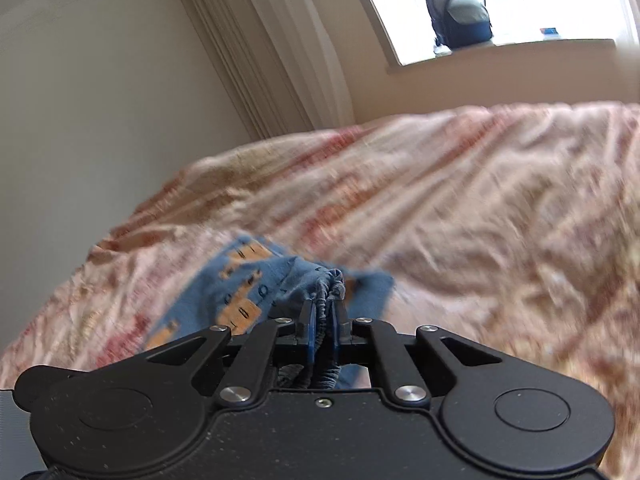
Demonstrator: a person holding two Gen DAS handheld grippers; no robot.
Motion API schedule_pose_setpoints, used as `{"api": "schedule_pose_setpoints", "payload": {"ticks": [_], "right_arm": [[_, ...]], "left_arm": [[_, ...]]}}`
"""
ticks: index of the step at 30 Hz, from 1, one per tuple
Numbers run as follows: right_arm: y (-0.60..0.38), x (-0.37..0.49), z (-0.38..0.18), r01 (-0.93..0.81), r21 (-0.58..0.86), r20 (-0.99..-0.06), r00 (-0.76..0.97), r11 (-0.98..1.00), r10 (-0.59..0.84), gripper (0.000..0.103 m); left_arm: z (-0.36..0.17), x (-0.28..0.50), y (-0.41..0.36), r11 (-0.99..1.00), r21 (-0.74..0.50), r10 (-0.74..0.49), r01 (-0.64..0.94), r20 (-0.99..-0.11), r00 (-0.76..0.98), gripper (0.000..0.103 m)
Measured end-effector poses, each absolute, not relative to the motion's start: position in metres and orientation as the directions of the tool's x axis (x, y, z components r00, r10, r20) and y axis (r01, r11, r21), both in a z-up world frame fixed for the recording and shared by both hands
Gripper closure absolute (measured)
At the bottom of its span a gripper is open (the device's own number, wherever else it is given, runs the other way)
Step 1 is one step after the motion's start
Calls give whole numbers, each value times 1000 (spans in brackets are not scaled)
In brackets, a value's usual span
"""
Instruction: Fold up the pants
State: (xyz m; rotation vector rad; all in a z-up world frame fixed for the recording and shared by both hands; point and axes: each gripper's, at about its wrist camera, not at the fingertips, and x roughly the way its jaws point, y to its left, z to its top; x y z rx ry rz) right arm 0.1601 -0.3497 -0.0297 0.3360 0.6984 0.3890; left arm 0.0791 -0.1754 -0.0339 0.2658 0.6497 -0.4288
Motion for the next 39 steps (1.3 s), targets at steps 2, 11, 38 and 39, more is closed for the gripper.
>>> {"api": "schedule_pose_setpoints", "payload": {"ticks": [2,11,38,39], "right_arm": [[-350,159,-39,-220,422,-565,695,880,444,95],[-345,143,-27,-259,308,-560,729,916,394,34],[-278,110,-15,-272,-230,-473,870,934,137,1],[-274,117,-13,-281,-240,-462,875,929,145,1]], "left_arm": [[-34,80,-170,883,61,-324,466,-638,698,92],[11,85,-112,915,-115,-362,386,-656,662,19],[-5,119,-45,985,30,-124,171,-566,815,0],[-1,127,-52,976,63,-138,207,-555,820,0]]}}
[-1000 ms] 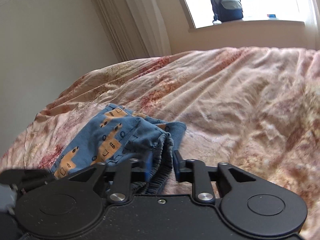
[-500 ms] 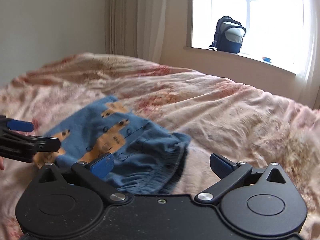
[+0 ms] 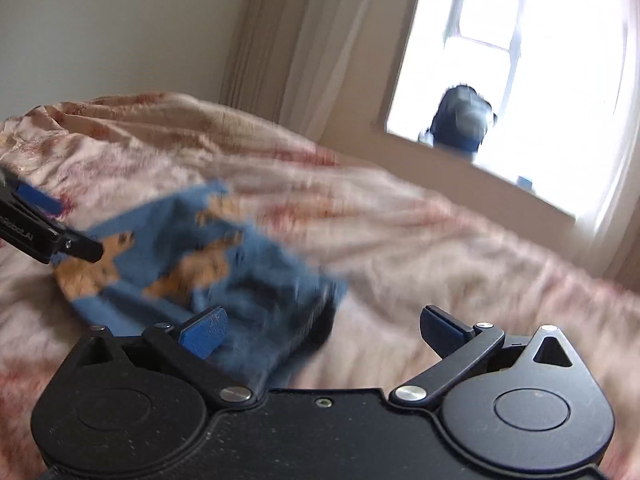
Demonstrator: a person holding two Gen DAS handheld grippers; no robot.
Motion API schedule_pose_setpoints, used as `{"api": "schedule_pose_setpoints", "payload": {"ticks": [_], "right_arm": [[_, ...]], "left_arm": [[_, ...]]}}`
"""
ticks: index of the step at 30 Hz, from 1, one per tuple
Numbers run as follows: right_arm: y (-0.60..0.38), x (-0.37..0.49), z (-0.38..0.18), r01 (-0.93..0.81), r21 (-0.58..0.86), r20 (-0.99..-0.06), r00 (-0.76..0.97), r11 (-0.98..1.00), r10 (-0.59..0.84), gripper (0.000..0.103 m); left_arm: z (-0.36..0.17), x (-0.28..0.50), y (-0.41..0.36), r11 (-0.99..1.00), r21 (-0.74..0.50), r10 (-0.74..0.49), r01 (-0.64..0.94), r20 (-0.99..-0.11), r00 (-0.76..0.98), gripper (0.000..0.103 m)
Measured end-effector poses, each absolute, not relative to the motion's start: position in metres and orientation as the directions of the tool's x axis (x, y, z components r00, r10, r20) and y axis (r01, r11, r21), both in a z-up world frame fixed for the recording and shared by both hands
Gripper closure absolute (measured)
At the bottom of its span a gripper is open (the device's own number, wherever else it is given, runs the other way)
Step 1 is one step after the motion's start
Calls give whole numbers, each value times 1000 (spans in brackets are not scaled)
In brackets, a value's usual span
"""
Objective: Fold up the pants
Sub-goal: 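Open both grippers and release the folded pants onto the duvet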
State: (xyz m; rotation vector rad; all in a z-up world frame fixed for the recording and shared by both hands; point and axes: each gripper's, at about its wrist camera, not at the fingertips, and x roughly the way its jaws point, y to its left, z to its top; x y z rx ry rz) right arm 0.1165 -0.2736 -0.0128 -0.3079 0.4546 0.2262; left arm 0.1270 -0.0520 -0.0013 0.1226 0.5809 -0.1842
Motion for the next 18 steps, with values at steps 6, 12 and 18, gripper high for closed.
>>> {"api": "schedule_pose_setpoints", "payload": {"ticks": [6,12,18], "right_arm": [[-260,160,-35,-304,-317,-478,870,898,125,1],[-308,162,-50,-202,-224,-491,869,953,68,1],[-299,153,-35,-235,-222,-417,900,946,126,1]], "left_arm": [[-23,198,-77,963,194,-36,187,-597,802,0],[-50,205,-48,984,31,-114,174,-641,759,0],[-9,207,-54,987,57,-95,152,-557,825,0]]}}
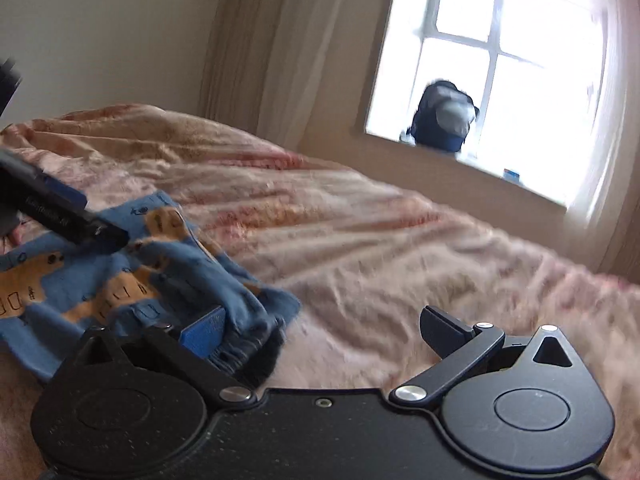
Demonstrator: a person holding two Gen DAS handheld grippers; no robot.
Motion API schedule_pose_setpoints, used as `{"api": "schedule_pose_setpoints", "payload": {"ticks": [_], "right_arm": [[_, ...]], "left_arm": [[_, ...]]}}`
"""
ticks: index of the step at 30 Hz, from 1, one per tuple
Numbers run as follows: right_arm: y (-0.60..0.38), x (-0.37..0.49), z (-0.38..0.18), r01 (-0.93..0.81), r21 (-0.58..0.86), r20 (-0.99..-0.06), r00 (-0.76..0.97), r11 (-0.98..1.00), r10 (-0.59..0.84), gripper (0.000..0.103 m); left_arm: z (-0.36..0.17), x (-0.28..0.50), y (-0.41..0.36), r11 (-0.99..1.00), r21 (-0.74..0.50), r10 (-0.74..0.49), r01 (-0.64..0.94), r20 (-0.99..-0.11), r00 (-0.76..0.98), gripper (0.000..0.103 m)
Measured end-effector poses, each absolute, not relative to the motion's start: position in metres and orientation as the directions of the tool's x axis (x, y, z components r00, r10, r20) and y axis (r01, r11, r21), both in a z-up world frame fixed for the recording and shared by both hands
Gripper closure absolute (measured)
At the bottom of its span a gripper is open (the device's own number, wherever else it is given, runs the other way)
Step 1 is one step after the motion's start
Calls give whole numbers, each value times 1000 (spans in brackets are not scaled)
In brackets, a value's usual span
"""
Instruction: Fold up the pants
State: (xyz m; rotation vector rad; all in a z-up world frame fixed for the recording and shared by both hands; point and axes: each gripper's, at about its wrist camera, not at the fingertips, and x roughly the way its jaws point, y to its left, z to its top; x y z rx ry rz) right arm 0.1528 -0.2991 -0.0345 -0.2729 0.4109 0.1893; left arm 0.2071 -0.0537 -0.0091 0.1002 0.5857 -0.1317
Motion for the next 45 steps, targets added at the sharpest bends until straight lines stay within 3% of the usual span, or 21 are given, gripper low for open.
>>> {"api": "schedule_pose_setpoints", "payload": {"ticks": [6,9,14,18,23,27,34,45], "right_arm": [[-279,183,-36,-248,-278,-446,889,928,104,1],[-288,194,-47,-198,-313,-472,881,929,29,1],[-307,182,-37,-115,-240,-466,885,964,-10,1],[-296,154,-23,-152,-134,-459,885,979,74,1],[-263,117,-25,-241,-149,-478,866,959,144,1],[-247,105,-47,-277,-243,-561,822,929,99,1],[-263,99,-45,-181,-100,-616,783,978,82,1],[-260,93,-35,-165,-100,-569,818,981,80,1]], "left_arm": [[-34,251,-75,951,269,41,155,-604,796,0],[-45,254,-55,969,175,-28,172,-617,787,0],[-26,236,-30,990,41,-79,133,-619,781,0],[-10,200,-26,989,-64,-144,137,-671,727,0],[-23,146,-30,985,-145,-169,89,-782,600,0],[-40,122,-26,991,-115,-134,70,-782,609,0],[-32,117,-30,992,-102,-125,73,-794,595,0],[-33,118,-27,989,-124,-144,74,-793,592,0]]}}
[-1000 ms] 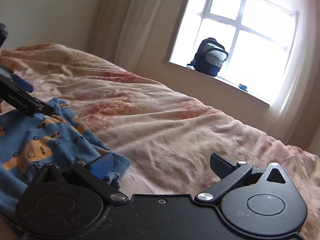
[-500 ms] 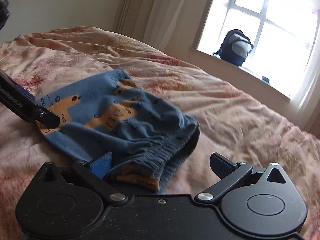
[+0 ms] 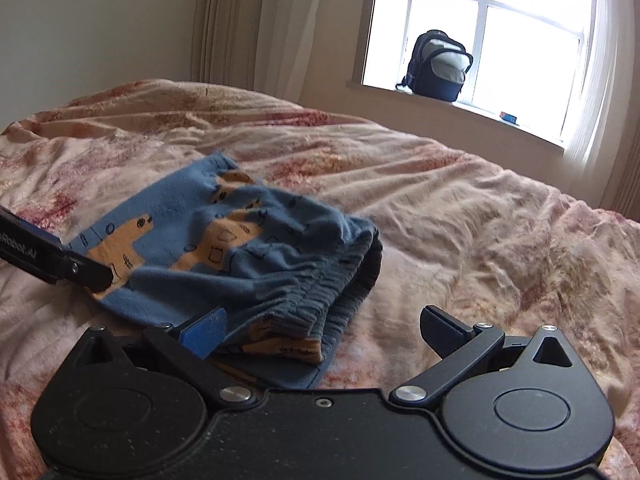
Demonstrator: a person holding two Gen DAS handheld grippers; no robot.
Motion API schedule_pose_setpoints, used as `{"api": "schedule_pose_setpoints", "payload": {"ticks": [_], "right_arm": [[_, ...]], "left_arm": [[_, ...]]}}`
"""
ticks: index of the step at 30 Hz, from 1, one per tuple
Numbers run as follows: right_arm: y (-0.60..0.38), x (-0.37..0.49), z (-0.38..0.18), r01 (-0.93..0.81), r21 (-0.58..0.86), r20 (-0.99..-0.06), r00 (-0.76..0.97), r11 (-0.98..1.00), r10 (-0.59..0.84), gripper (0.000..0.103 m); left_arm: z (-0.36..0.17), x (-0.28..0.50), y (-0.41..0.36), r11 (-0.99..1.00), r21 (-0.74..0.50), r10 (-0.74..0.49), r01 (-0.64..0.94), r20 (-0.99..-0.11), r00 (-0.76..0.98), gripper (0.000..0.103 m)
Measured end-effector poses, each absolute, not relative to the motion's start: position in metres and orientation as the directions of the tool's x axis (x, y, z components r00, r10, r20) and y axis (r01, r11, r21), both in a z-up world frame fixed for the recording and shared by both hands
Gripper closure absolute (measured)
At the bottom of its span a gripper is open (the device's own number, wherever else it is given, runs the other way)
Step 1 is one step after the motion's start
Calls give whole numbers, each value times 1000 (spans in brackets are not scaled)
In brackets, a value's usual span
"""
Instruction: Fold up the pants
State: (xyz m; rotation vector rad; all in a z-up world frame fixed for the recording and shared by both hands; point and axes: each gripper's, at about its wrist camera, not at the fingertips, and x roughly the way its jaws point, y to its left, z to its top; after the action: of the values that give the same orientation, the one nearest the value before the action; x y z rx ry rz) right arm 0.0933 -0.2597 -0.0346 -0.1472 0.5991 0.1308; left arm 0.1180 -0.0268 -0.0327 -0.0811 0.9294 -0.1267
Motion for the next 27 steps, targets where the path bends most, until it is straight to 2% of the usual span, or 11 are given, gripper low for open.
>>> {"api": "schedule_pose_setpoints", "payload": {"ticks": [5,8,11,14,15,16,17,19,21,23,27], "right_arm": [[-264,112,-26,-182,-87,-538,836,979,108,1],[-284,141,-25,-220,90,-547,804,971,233,1],[-296,184,-37,-252,214,-614,717,944,331,1],[-313,214,-50,-215,329,-633,672,919,384,6],[-318,219,-52,-204,373,-618,673,905,406,7],[-323,222,-52,-191,409,-602,679,892,421,17],[-326,224,-53,-179,431,-592,684,885,426,36],[-325,223,-53,-167,422,-600,685,891,413,53],[-322,219,-53,-193,395,-606,680,898,413,63],[-318,217,-51,-193,366,-616,683,910,393,78],[-304,215,-34,-241,264,-602,715,934,355,89]], "left_arm": [[-24,115,-19,976,-196,-209,97,-712,670,0],[-28,123,-15,959,-256,-265,119,-674,689,0],[-39,133,-11,952,-297,-273,78,-700,660,1],[-39,131,-8,948,-309,-282,81,-688,669,11],[-37,132,-8,949,-303,-284,92,-688,668,20],[-36,133,-9,950,-297,-286,99,-689,666,28],[-35,133,-10,949,-297,-290,106,-690,663,32],[-34,134,-11,937,-325,-327,129,-685,650,54],[-34,134,-13,929,-343,-347,137,-686,640,66],[-32,133,-17,939,-314,-326,139,-690,646,75],[-19,133,-25,953,-265,-292,145,-686,667,84]]}}
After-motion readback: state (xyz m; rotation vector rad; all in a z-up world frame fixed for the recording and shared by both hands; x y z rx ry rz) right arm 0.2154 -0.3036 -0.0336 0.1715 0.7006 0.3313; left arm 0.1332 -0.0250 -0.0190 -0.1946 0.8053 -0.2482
